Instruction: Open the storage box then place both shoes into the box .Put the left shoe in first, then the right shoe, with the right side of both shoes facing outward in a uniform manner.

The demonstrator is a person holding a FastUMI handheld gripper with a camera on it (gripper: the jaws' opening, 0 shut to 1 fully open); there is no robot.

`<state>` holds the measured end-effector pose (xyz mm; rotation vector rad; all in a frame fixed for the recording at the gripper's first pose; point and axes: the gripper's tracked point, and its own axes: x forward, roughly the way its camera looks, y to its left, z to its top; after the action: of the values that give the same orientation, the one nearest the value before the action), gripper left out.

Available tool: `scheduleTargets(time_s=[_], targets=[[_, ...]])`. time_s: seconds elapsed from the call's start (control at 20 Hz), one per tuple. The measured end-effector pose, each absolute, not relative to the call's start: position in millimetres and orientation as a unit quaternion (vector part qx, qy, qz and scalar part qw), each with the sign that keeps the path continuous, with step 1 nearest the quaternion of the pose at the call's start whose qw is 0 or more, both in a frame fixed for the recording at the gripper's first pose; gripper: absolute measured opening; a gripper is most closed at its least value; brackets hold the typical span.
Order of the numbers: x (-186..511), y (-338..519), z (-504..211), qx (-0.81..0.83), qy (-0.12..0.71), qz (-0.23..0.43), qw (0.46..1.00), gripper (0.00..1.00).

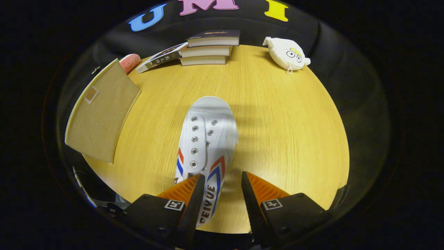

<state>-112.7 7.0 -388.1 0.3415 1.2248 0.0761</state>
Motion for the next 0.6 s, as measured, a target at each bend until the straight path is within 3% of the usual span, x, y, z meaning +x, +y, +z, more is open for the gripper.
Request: scheduleTargets(time_s=[0.05,0.15,0.3,0.6], targets=[[-114.6,13.1,-385.6,0.165,0.569,0.042,0.804,0.64],[-114.9,12.5,-385.7,0.156,0.567,0.039,0.808,0.33],[-114.9,8.4,-383.1,0.194,0.57,0.02,0.798,0.08],[-107.8,-2.6,-346.5,0.232,0.551,0.011,0.802,0.06]])
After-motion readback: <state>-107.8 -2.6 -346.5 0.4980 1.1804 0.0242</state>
